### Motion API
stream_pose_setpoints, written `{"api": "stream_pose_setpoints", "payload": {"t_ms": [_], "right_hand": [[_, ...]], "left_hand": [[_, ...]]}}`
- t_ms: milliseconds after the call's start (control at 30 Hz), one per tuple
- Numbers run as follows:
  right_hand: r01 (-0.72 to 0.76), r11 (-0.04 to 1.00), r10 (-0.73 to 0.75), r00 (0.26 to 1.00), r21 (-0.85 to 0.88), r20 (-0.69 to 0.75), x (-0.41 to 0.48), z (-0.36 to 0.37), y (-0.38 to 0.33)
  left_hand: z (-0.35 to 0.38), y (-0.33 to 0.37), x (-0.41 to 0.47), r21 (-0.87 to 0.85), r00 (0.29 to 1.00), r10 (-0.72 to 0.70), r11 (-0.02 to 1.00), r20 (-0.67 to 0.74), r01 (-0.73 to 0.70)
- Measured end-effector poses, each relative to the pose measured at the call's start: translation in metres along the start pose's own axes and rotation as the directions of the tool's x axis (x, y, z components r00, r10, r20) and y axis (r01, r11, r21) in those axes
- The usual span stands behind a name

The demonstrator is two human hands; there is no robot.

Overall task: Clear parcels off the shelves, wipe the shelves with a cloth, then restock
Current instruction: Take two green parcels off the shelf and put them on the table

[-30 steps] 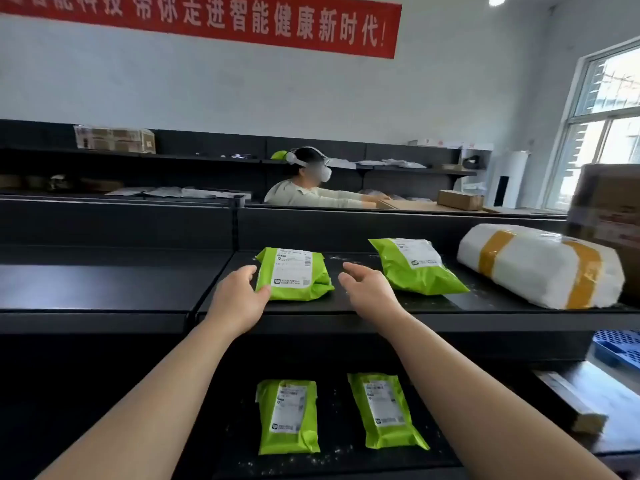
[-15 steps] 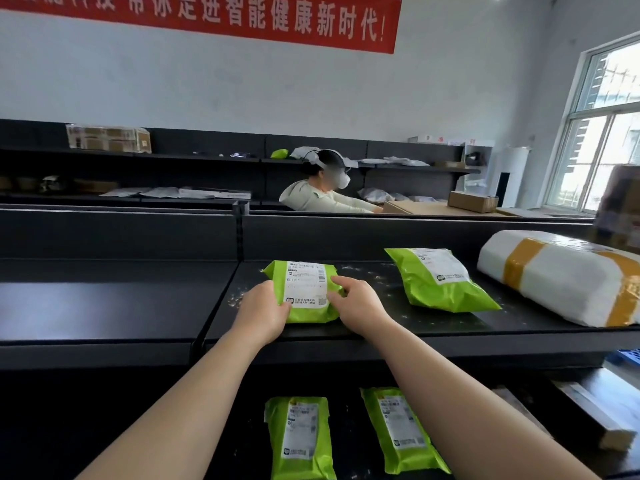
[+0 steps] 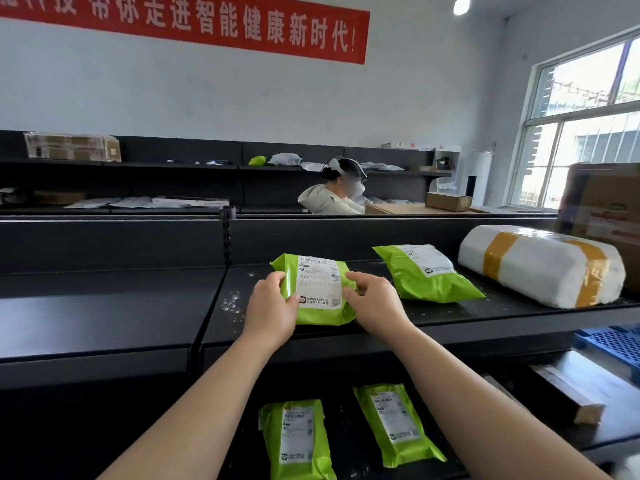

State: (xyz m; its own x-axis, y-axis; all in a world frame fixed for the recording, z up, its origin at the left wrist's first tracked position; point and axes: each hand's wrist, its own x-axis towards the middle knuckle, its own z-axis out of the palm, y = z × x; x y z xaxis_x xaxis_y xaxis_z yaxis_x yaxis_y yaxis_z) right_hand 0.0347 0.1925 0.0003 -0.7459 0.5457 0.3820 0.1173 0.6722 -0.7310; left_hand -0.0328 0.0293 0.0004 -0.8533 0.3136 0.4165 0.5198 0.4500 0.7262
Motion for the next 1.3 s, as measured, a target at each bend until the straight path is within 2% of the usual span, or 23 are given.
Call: {"api": "stream_pose_setpoints", "payload": {"t_ms": [200,333,467,633,900,1167,1300], "right_hand": [[0.070,0.993,-0.073,0.997,-0.098,-0.025,-0.013,-0.014,0.005],[0.100,0.985,-0.107,0.993,-0.138,-0.044,-0.011,-0.038,0.010],[-0.011,0.964,-0.032,0.988,-0.266,-0.154,0.006,-0.071,0.030],[-0.161,0.903,0.103,0.981,-0.398,-0.164,0.029,-0.097,0.059],[-0.192,0.841,0.163,0.981,-0.507,-0.101,0.054,-0.099,0.082],[-0.162,0.864,0.080,0.979,-0.477,-0.187,0.052,-0.098,0.087],[-0.191,0.891,0.095,0.966,-0.411,-0.241,0.038,-0.111,0.082]], "left_hand": [[0.015,0.017,-0.004,-0.128,0.996,0.083,0.988,-0.019,-0.085],[0.024,0.023,0.001,-0.218,0.995,0.070,0.972,-0.076,-0.086],[0.037,0.025,0.003,-0.257,0.994,0.036,0.964,-0.100,-0.061],[0.053,0.032,0.008,-0.268,0.994,0.017,0.962,-0.109,-0.046],[0.065,0.040,0.015,-0.288,0.992,0.010,0.957,-0.126,-0.046],[0.069,0.043,0.013,-0.303,0.992,0.016,0.952,-0.122,-0.053],[0.067,0.045,0.008,-0.318,0.992,0.035,0.946,-0.120,-0.072]]}}
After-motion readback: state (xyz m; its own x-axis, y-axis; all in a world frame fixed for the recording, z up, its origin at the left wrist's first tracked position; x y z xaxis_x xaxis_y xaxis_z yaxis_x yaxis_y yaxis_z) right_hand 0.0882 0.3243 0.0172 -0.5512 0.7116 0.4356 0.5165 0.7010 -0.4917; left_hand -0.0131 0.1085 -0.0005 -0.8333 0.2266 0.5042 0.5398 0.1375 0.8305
